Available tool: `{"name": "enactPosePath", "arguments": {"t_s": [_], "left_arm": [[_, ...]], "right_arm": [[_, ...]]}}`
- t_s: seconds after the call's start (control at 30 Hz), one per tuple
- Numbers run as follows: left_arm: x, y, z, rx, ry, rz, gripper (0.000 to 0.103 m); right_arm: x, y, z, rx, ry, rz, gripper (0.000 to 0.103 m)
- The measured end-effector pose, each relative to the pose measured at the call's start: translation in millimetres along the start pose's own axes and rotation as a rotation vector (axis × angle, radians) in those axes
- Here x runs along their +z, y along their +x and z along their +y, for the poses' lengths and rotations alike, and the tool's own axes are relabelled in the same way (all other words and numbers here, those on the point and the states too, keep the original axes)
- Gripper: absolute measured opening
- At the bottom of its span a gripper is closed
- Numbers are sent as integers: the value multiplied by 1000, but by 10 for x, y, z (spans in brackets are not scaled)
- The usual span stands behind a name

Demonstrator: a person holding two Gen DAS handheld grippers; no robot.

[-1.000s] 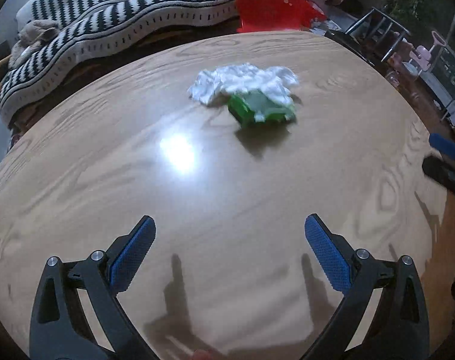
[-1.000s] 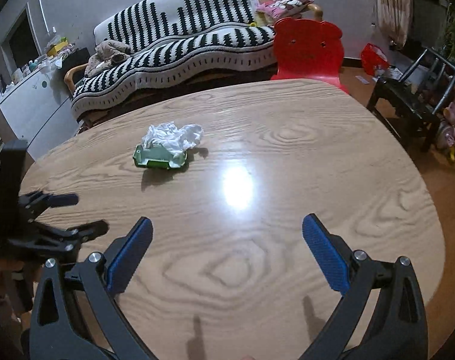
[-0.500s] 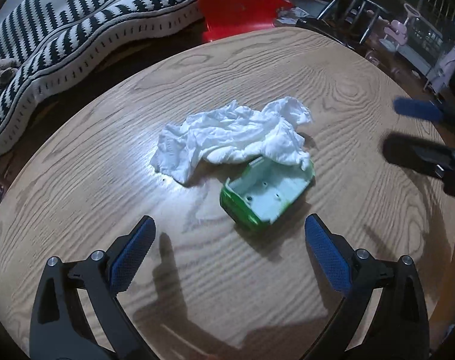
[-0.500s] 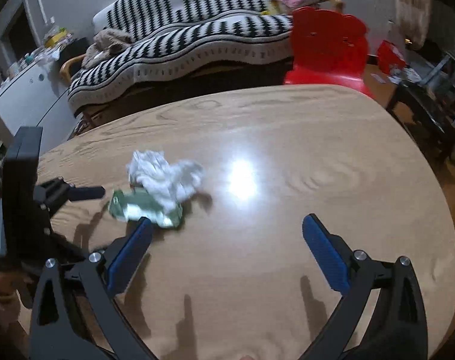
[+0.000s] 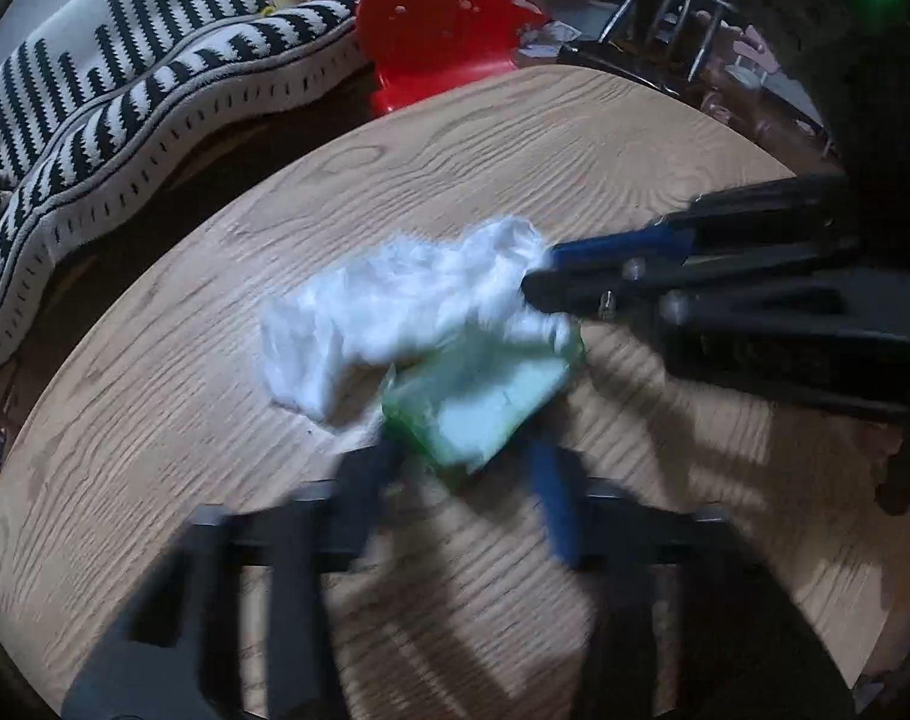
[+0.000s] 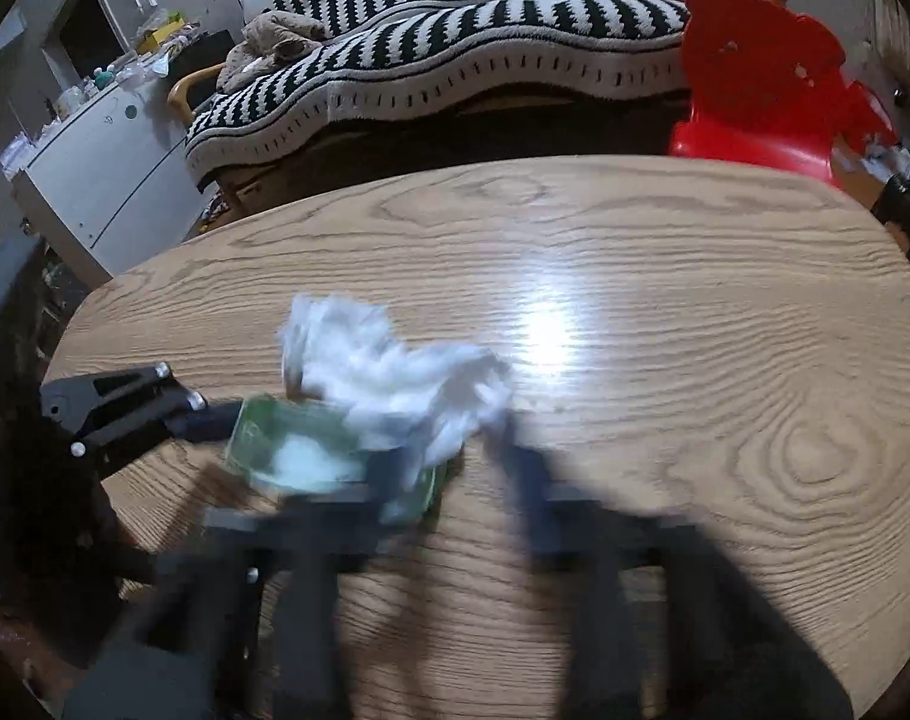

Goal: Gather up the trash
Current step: 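Grasp the green plastic tray with the left tool while the right grasps white tissue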

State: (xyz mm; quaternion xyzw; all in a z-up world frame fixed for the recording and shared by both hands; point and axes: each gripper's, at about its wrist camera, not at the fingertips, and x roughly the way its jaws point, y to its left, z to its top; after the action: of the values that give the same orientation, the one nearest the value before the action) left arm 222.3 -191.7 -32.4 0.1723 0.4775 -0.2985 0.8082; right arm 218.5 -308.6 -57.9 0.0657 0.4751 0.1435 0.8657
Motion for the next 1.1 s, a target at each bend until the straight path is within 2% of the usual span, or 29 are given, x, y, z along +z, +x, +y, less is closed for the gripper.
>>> {"name": "enactPosePath", "arguments": {"t_s": [0.07, 0.33, 0.4, 0.43, 0.47, 0.5, 0.53, 0.57, 0.67, 0.77, 0.8, 0.83, 0.87, 0.9, 0.93, 1.0, 1.1], "left_arm": [[-18, -13, -25, -4, 6, 9, 1], [-163, -106, 42, -26, -45, 7, 0], [-199, -135, 41, -10, -57, 4, 4], [-210, -144, 43, 1, -65, 6, 10], [-212, -156, 44, 8, -75, 10, 46], [-208, -179, 47, 28, -87, 7, 93], [-208, -239, 56, 52, -105, -33, 97], [-194, -272, 59, 46, -113, -56, 97], [-118, -287, 70, 36, -150, -62, 97], [-34, -231, 55, 30, -177, -43, 97], [7, -209, 47, 35, -188, -39, 97], [37, -194, 42, 36, -201, -38, 97], [76, -182, 33, 37, -213, -38, 97], [115, -172, 13, 38, -217, -40, 97], [147, -160, -20, 48, -211, -43, 97], [209, -112, -68, 88, -192, -44, 97], [295, 11, -53, 122, -190, -33, 97]], "right_arm": [[-23, -39, -3, 3, 6, -15, 3], [-131, -287, -77, 0, 34, -57, 2], [-182, -372, -128, -12, 45, -69, 2], [-215, -434, -170, -20, 55, -81, 2], [-240, -502, -220, -21, 71, -97, 2], [-270, -567, -262, -24, 83, -112, 2], [-296, -640, -311, -32, 97, -129, 2], [-326, -722, -370, -37, 114, -146, 2], [-441, -833, -468, -53, 142, -151, 2], [-555, -752, -438, -94, 123, -95, 2], [-593, -704, -420, -92, 119, -72, 8], [-615, -686, -417, -96, 119, -65, 23], [-628, -687, -406, -117, 121, -74, 72], [-637, -706, -401, -118, 125, -92, 93], [-626, -720, -406, -113, 134, -112, 97], [-583, -709, -430, -125, 154, -115, 97], [-467, -622, -451, -190, 160, -106, 97]]}}
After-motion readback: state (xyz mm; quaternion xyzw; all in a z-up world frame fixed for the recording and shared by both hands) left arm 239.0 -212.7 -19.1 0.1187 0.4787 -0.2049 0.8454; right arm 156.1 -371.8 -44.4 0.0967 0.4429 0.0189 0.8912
